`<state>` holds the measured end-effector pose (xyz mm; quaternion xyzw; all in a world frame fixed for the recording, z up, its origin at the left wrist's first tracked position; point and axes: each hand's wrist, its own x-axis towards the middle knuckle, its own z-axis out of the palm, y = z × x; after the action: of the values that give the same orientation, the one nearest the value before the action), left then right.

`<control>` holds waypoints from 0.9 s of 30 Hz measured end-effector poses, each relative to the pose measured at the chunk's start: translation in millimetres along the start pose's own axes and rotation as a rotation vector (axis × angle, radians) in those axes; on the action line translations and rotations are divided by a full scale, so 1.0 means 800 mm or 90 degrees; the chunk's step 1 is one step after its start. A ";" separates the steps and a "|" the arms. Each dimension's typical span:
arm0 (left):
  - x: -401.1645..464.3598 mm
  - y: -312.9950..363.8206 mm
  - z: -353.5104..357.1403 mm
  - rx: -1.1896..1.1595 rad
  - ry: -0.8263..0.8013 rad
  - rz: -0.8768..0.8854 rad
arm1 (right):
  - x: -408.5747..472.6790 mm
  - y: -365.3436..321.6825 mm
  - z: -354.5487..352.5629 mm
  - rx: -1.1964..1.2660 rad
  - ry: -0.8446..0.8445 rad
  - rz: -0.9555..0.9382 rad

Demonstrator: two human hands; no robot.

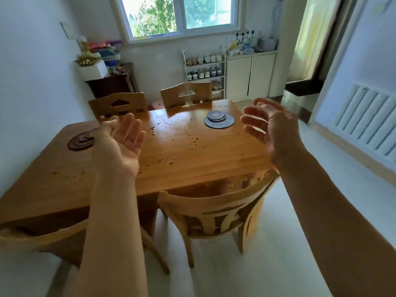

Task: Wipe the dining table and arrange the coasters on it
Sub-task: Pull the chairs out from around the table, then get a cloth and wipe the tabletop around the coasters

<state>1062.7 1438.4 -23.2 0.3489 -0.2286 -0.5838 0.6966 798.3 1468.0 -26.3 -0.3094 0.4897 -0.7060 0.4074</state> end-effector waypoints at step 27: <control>0.073 -0.382 0.449 -0.133 -0.204 -0.255 | 0.323 -0.126 -0.364 0.126 0.137 -0.042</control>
<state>614.9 1280.3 -24.5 0.2167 -0.2010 -0.7779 0.5546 404.0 1387.9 -17.6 -0.2058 0.4481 -0.7930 0.3578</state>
